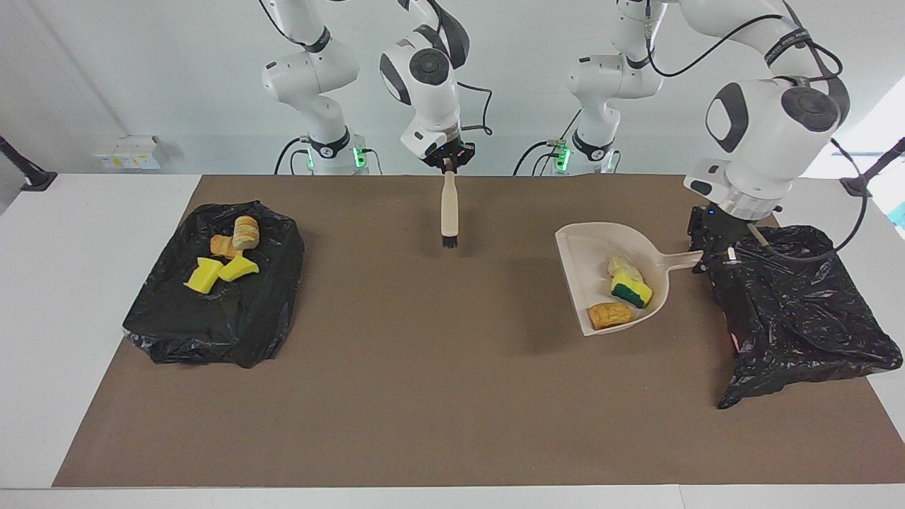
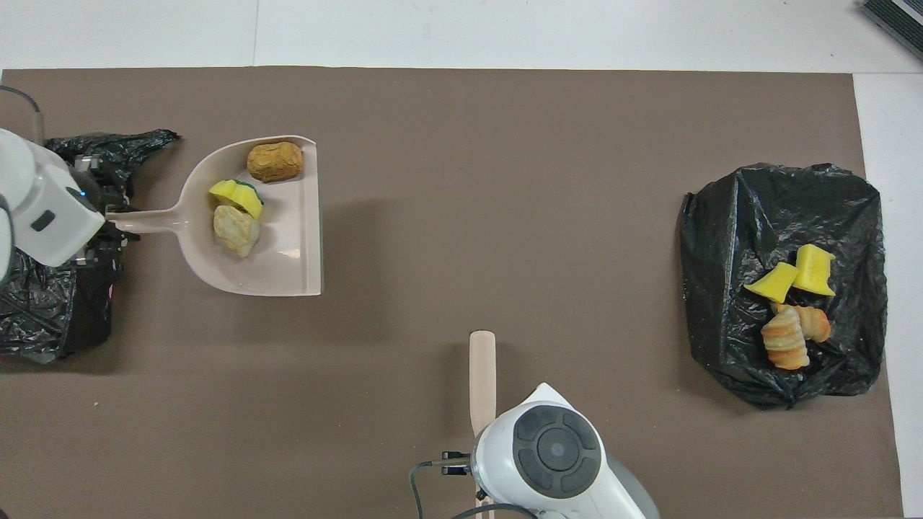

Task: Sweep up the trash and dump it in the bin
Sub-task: 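Carry the dustpan to the nearer bag while the right gripper sets the brush down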

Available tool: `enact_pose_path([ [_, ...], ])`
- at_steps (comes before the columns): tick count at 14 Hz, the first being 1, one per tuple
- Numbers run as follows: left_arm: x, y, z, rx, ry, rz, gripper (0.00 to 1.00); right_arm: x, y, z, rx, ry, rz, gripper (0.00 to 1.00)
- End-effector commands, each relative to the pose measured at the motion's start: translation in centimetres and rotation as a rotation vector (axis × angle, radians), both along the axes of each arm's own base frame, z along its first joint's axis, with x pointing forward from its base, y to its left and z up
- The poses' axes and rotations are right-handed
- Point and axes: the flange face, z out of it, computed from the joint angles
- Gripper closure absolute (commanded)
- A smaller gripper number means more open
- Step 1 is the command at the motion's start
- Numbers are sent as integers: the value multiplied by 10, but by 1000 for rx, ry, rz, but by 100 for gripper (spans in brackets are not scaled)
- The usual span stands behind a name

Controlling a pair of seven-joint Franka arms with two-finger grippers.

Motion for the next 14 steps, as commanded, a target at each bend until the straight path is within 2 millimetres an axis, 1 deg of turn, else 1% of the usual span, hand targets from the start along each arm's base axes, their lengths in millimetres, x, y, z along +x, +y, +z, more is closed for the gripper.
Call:
enact_pose_path([
  [1,19,48,13,-22,27,-34,100,8,8,-20,21,-5,-40,100],
  [2,18,74,13,-22,26,-26,100,4,12,-33,16,9,-2,100],
  [3,15,96,13,-19,26,-30,100,1,16,-41,17,13,26,100],
  [4,13,110,13,-14,29,-38,100,2,18,-49,15,17,24,100],
  [5,11,126,15,-12,27,-25,100,5,20,-51,25,1,17,100],
  [7,5,174,17,7,19,25,100,5,24,-55,32,-7,27,100],
  [8,7,192,24,21,5,11,100,3,25,-58,31,-4,29,100],
  [9,8,206,28,27,-4,2,100,4,26,-58,35,-11,26,100],
  [10,7,224,31,53,-11,11,100,5,27,-62,33,-10,24,100],
  [12,5,253,34,119,-13,3,100,2,29,-63,32,-5,39,100],
  [13,3,271,40,131,-25,21,100,2,28,-64,32,-2,46,84],
  [14,0,286,43,141,-40,41,100,2,28,-64,32,-1,47,51],
])
